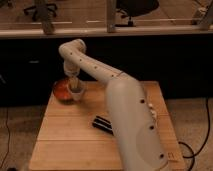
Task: Place the ceramic cup in the ceramic bowl
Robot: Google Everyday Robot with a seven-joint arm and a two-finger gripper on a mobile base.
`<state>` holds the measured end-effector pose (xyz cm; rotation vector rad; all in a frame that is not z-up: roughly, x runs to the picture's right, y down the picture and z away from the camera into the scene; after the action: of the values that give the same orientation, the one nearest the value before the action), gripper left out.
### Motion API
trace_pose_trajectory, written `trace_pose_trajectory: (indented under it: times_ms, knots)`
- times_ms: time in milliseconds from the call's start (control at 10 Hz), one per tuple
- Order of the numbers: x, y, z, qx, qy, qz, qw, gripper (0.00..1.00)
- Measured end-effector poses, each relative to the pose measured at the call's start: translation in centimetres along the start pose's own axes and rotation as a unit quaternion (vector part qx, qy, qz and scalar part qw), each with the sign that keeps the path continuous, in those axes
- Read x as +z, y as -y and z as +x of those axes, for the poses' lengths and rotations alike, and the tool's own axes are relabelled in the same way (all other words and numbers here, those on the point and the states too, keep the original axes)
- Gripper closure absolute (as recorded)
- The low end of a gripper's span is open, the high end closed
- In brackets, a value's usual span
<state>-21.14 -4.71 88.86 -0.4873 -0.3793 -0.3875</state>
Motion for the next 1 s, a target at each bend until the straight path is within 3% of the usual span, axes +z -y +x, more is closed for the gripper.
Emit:
trace_pose_trajectory:
  times_ms: [200,400,500,1000]
  knots:
    - [0.04,0.06,-0.12,0.002,-0.003,0.000,1.0000,0.66]
    - [-0.01,0.07,-0.13,0.005,-0.005,0.001,1.0000,0.90]
    - [0.01,0.09,-0.13,0.005,-0.006,0.001,1.0000,0.96]
    - [-0.09,0.09,0.02,0.007,-0.009,0.004,0.9999,1.00]
